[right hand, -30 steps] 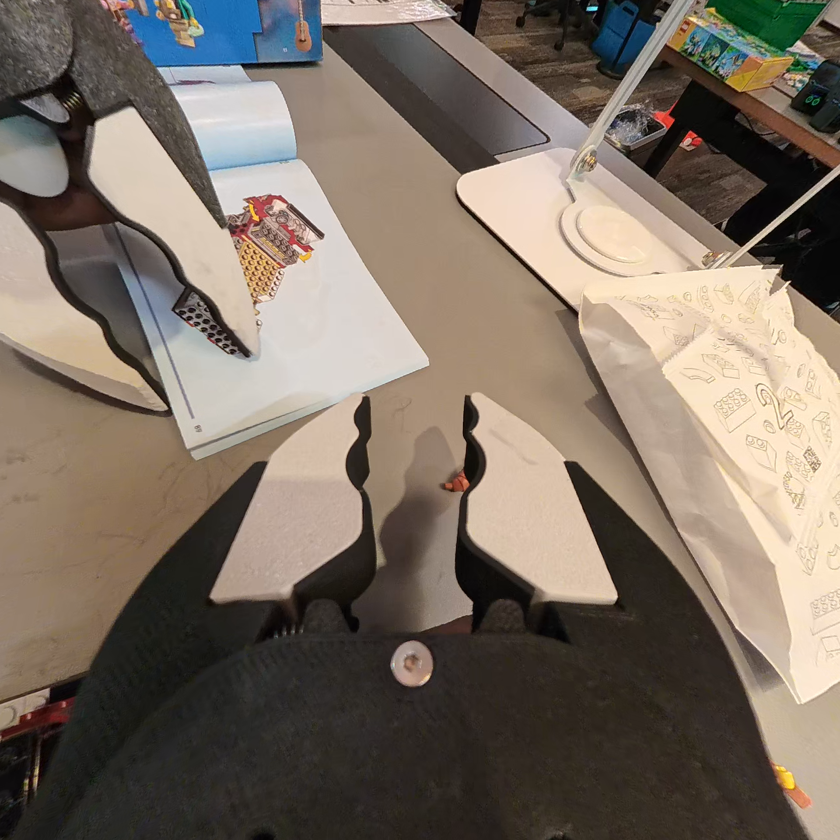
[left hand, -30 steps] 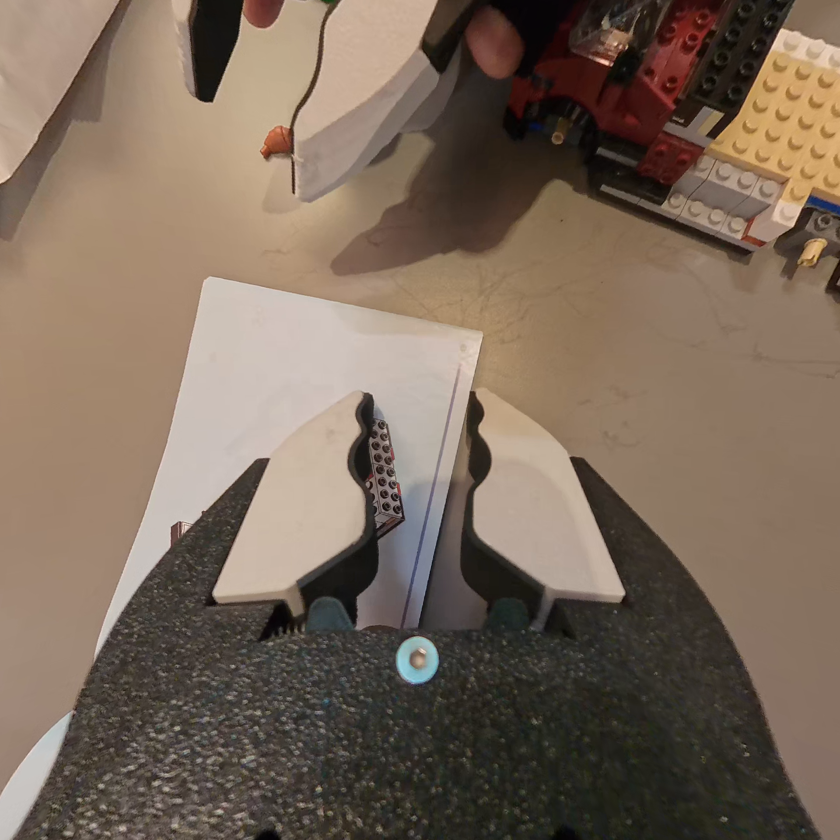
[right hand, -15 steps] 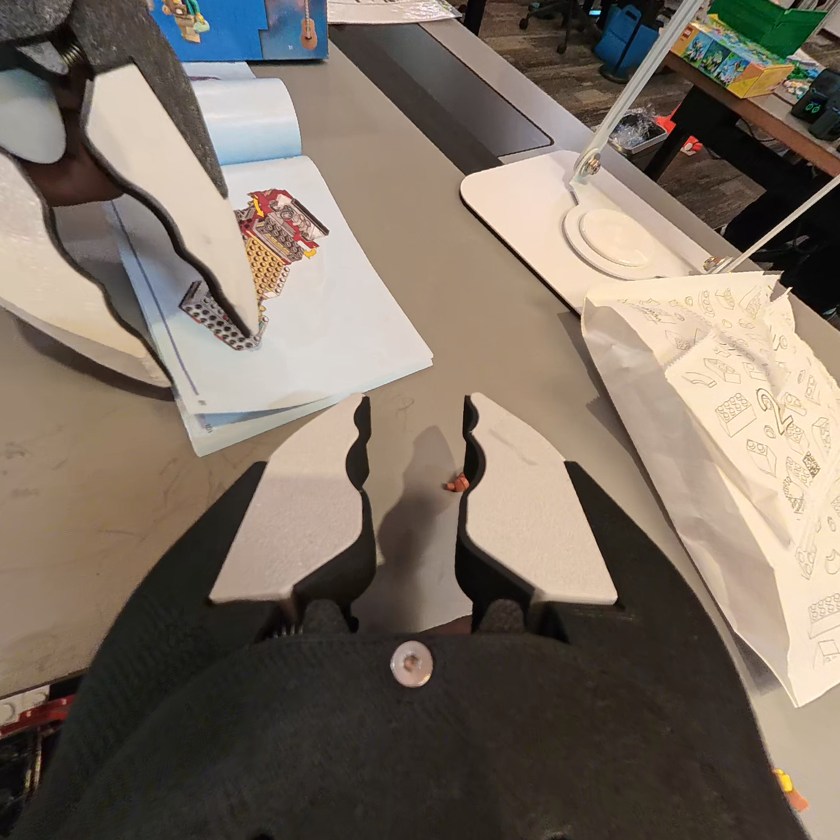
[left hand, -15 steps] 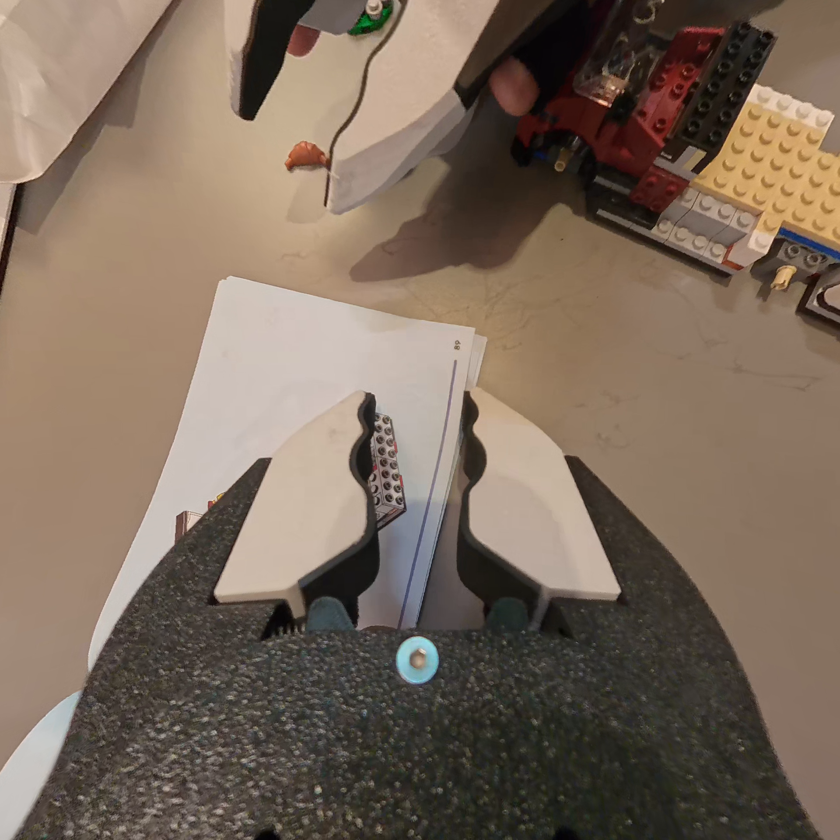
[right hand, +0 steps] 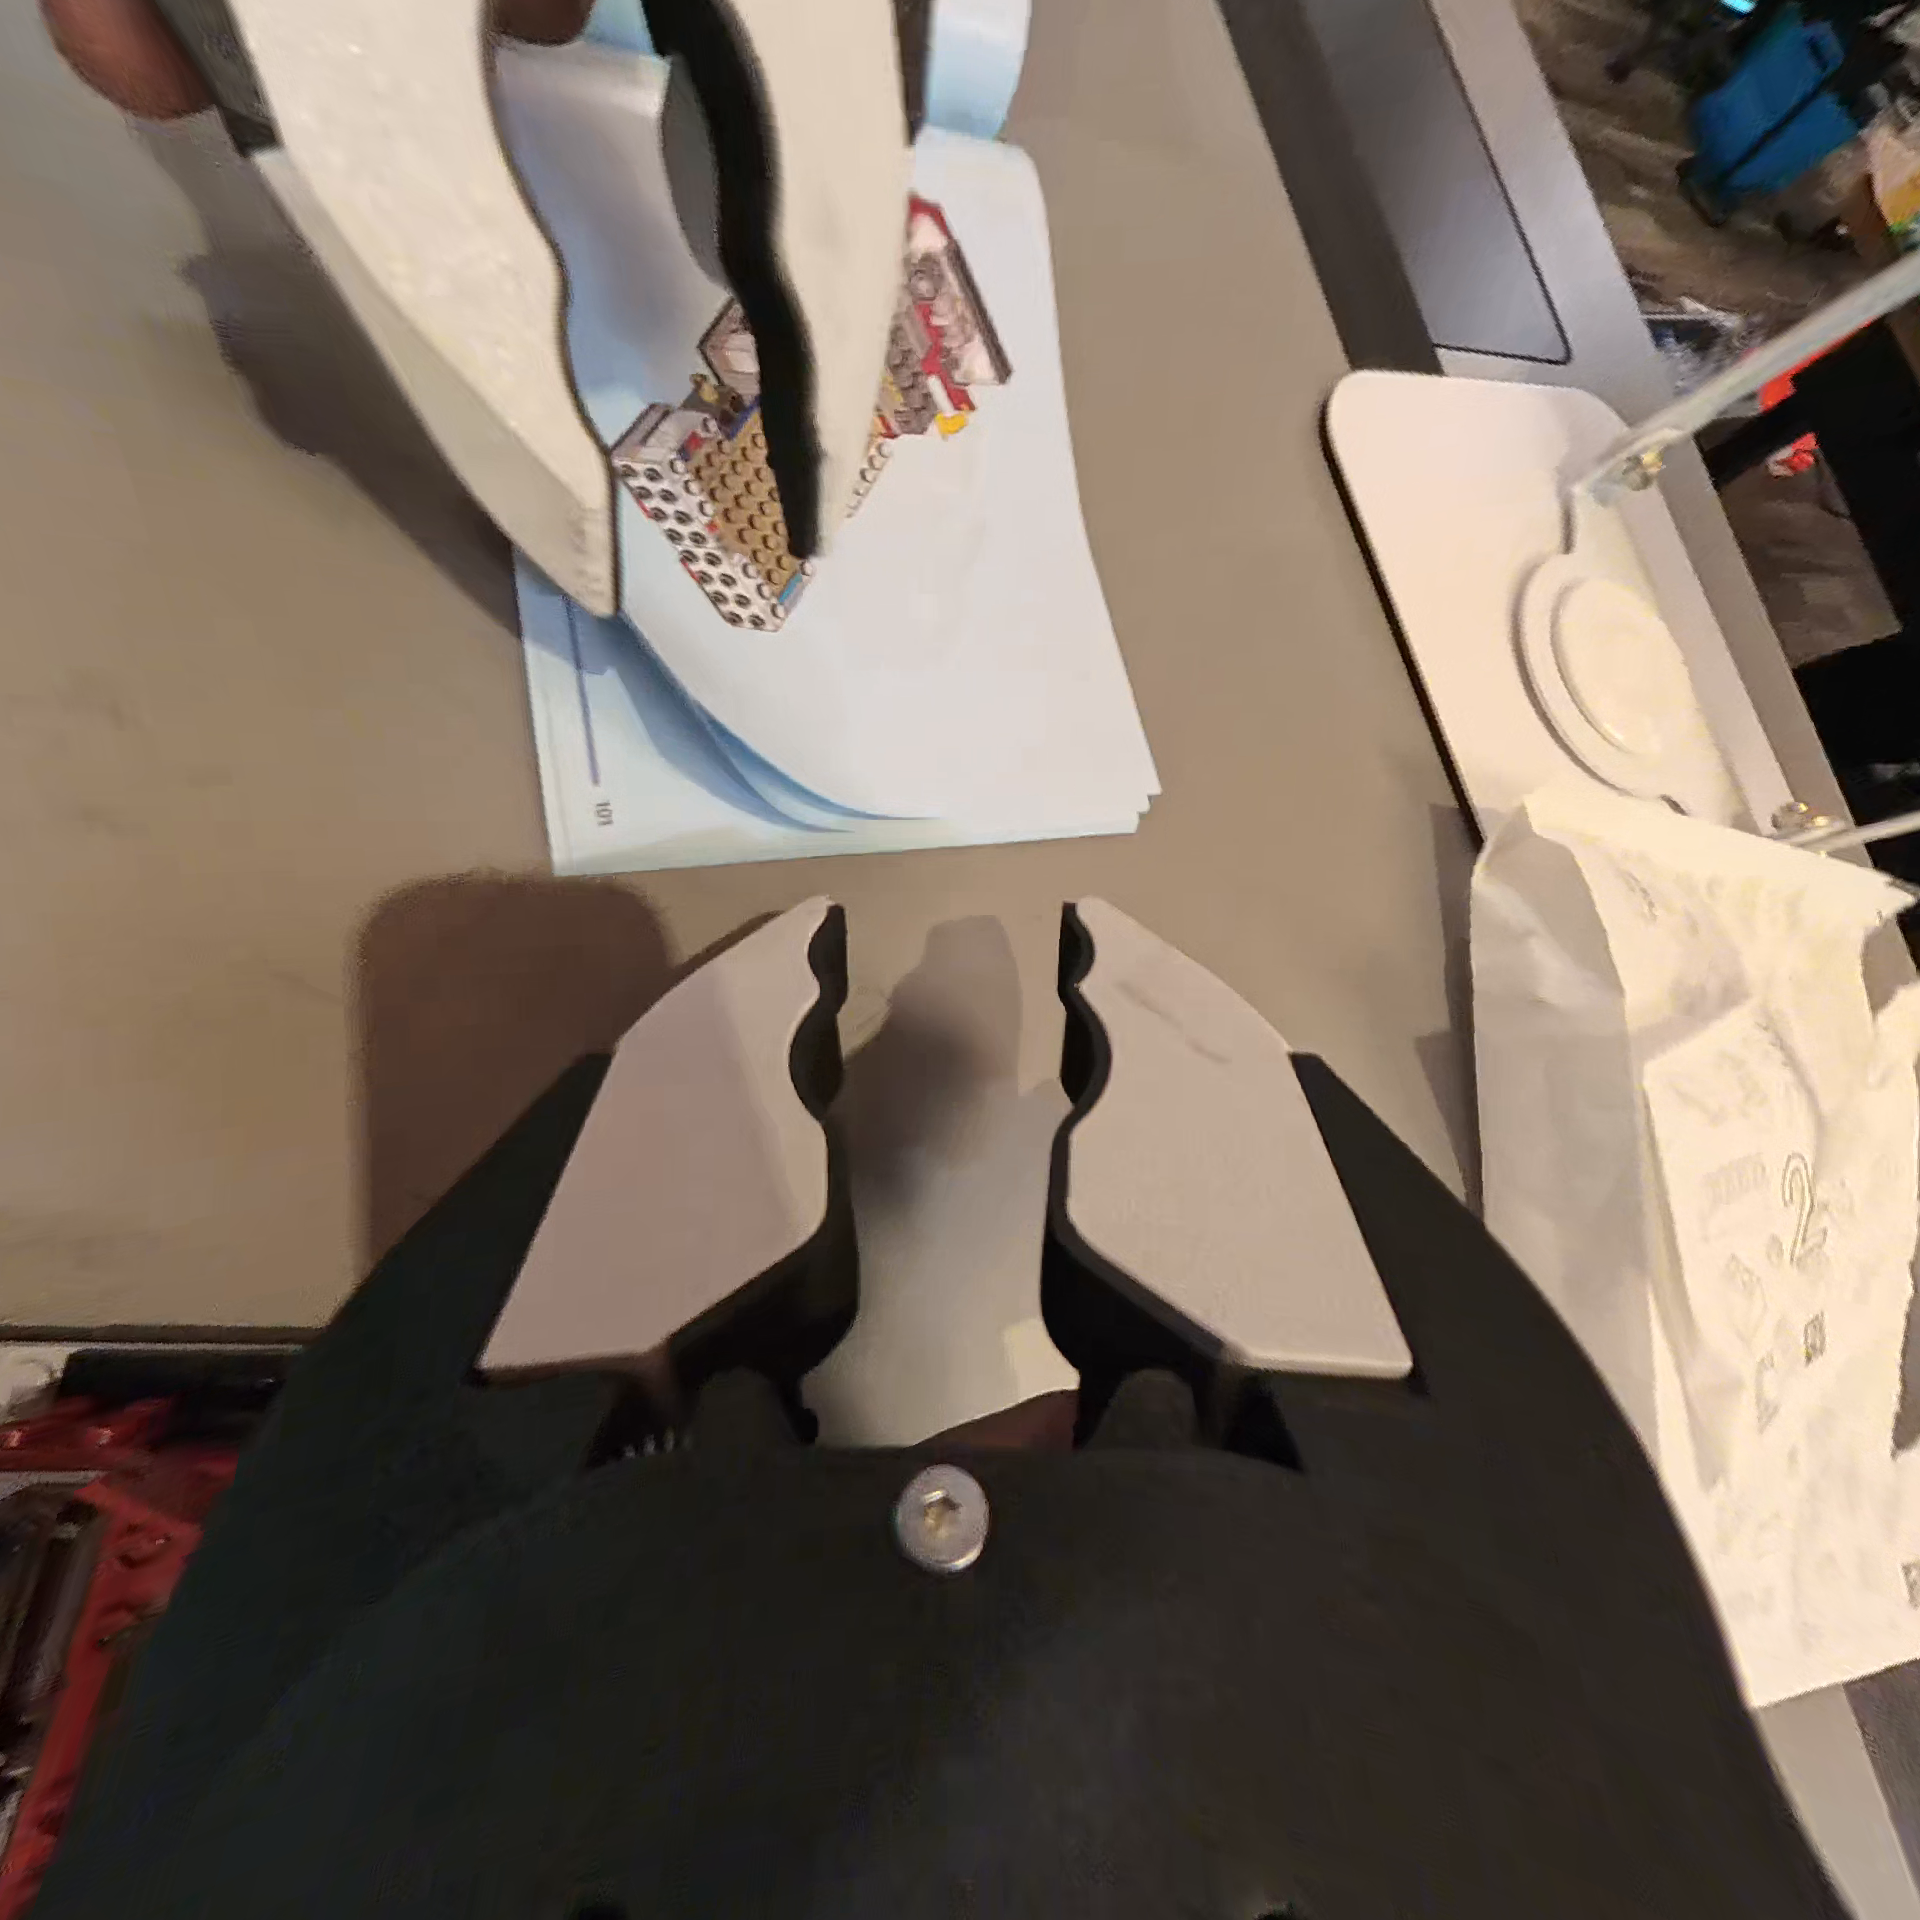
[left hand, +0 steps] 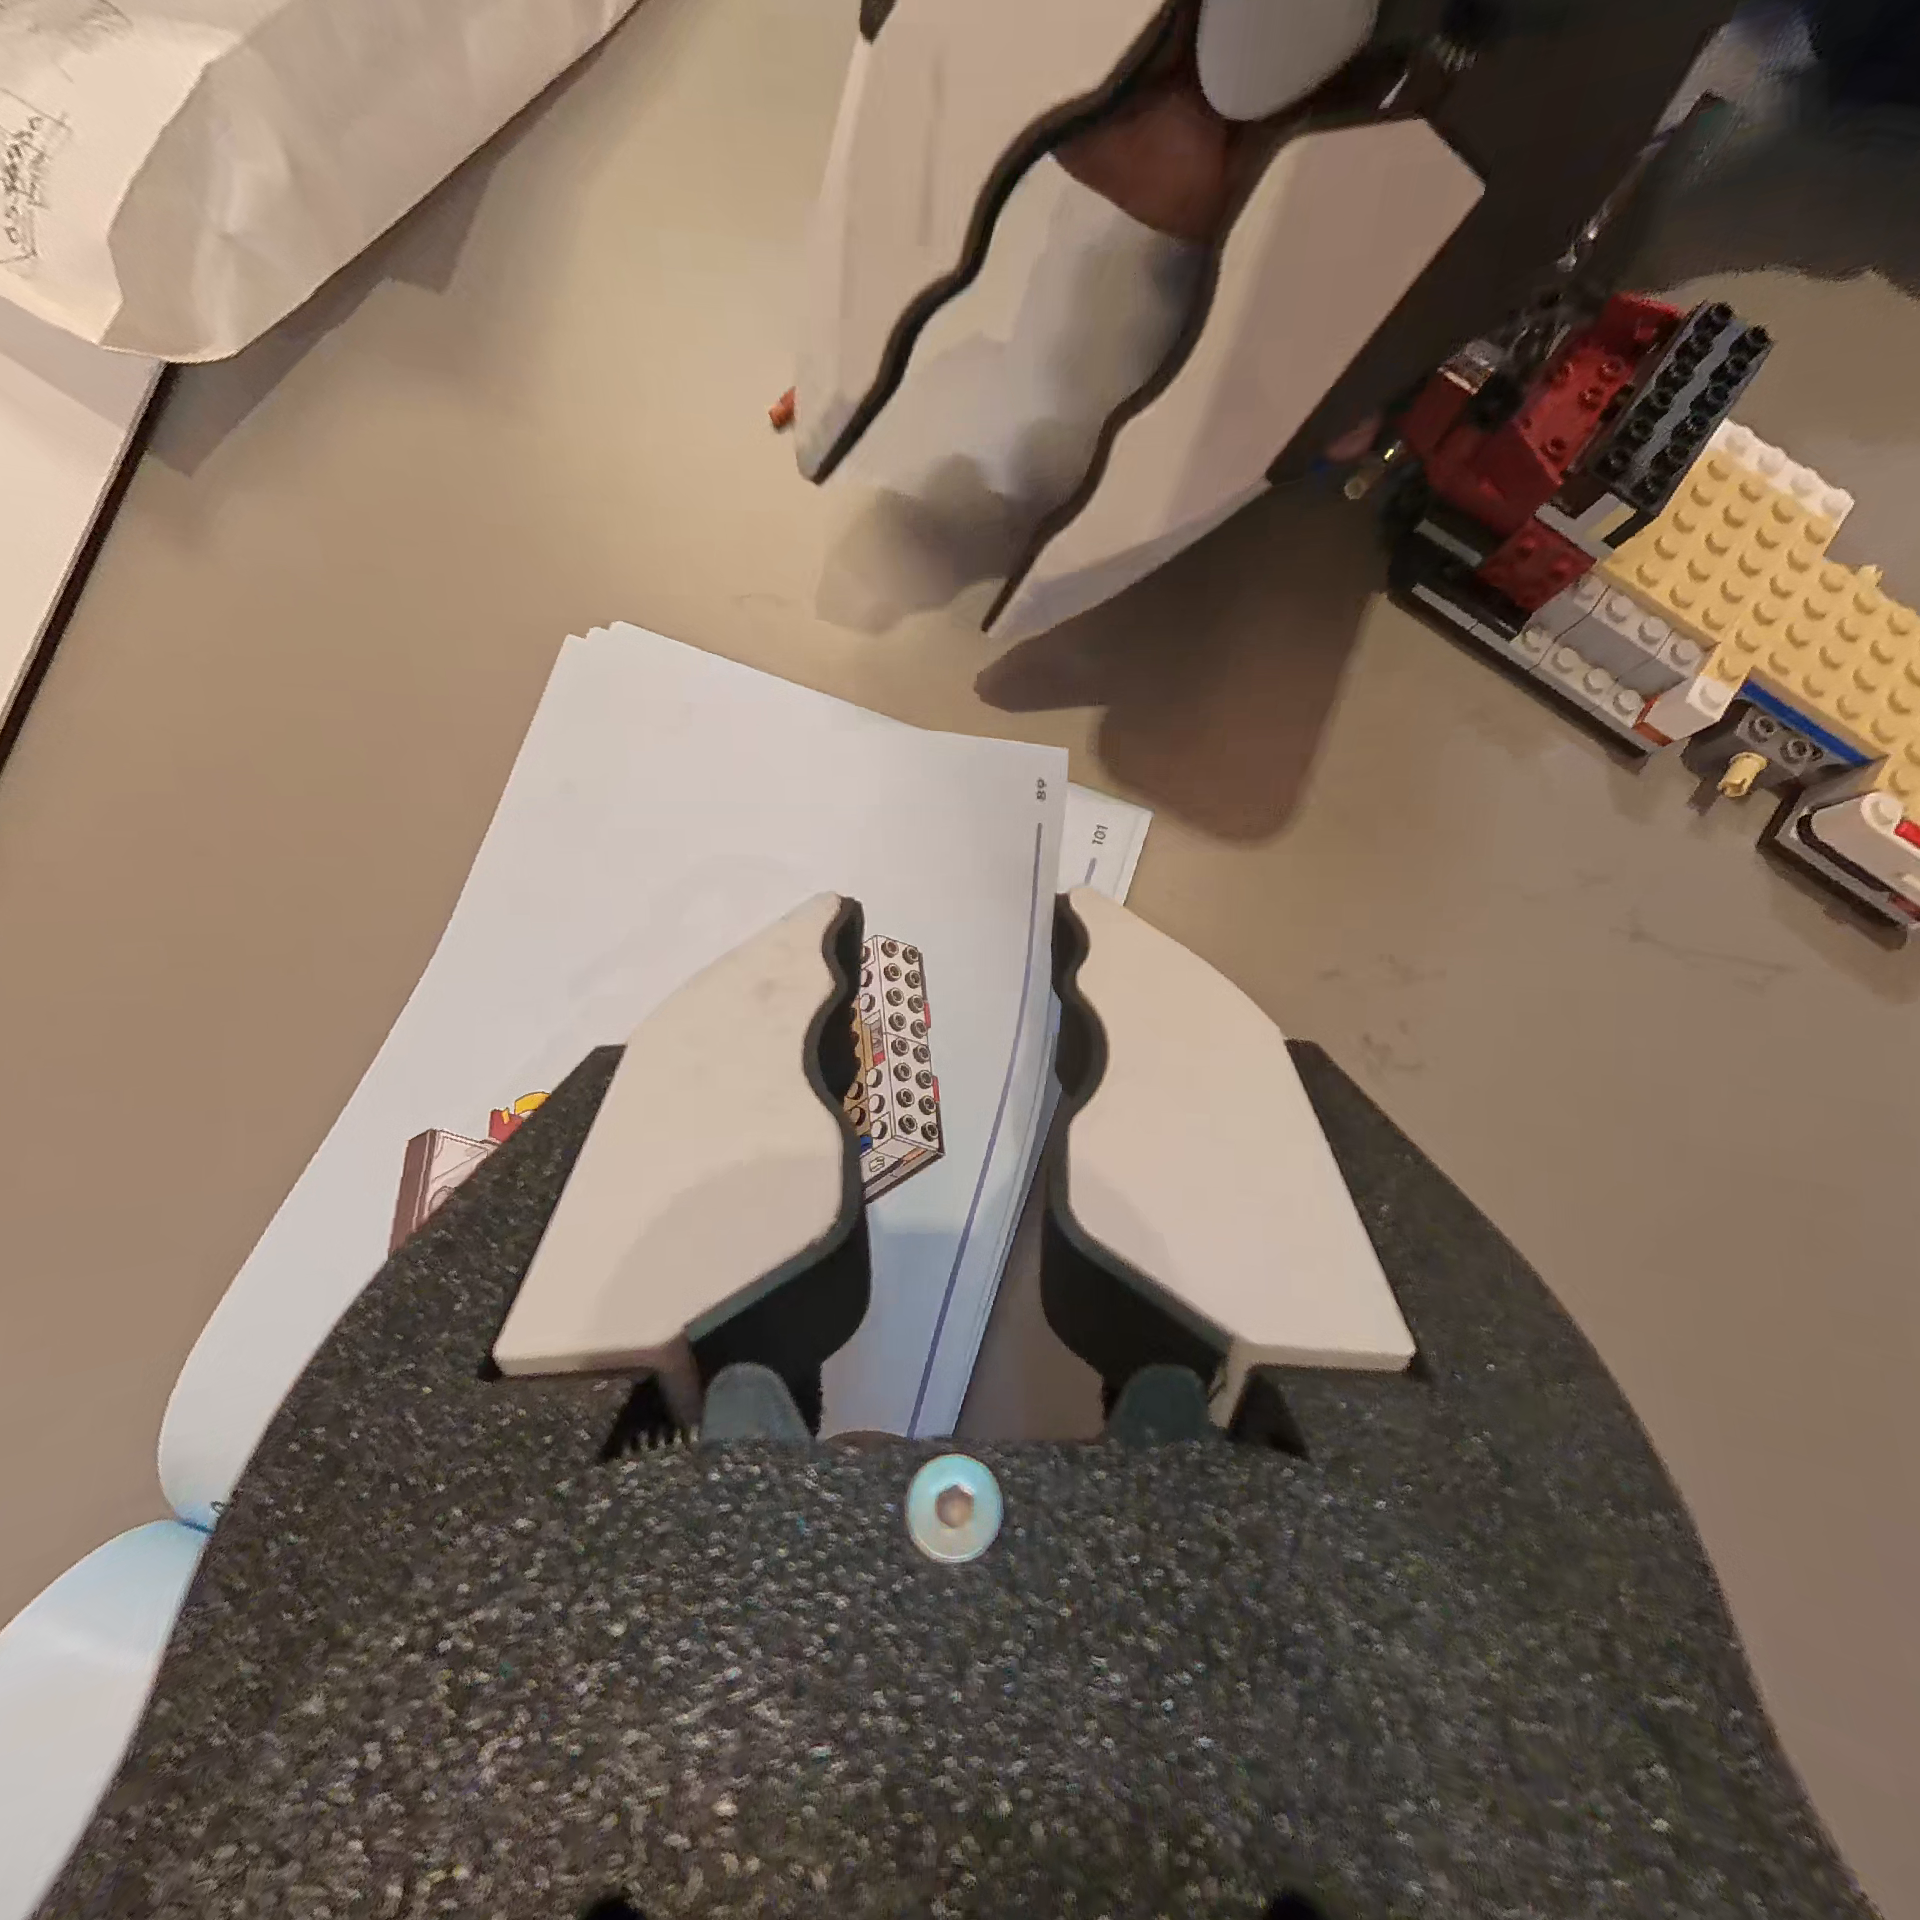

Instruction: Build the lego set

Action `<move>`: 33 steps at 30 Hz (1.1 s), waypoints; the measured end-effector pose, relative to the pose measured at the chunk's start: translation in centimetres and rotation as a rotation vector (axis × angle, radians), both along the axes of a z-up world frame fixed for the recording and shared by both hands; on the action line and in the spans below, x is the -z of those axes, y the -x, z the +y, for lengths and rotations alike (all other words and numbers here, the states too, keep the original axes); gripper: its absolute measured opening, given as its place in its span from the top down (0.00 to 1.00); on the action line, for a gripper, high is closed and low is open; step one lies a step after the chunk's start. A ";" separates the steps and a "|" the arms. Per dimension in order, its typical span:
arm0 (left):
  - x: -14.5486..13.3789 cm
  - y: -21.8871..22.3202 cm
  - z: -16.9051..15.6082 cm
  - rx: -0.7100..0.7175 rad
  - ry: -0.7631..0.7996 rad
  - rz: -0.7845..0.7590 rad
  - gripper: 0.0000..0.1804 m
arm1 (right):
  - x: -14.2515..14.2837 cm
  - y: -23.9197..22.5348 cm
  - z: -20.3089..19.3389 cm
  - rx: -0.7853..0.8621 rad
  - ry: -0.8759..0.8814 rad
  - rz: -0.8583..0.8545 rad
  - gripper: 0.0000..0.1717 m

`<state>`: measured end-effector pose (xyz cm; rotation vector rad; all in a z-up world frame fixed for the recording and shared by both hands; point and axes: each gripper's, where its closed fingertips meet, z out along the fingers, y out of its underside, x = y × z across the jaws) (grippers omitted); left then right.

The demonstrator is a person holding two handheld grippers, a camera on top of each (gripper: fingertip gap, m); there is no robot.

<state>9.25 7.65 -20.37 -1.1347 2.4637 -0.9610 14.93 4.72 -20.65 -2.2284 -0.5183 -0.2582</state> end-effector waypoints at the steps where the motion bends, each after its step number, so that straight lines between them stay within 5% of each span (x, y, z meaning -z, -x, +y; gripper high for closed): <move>1: 0.0 0.0 0.0 -0.002 0.000 0.000 0.81 | 0.1 0.3 0.2 -0.017 0.012 0.002 0.77; 20: -0.2 -0.4 0.5 -0.027 0.028 0.009 0.81 | 0.4 1.1 2.2 -0.111 0.029 0.029 0.75; 33: -0.2 -0.3 0.6 -0.036 0.052 0.026 0.80 | -0.6 2.9 4.0 -0.148 -0.020 0.197 0.74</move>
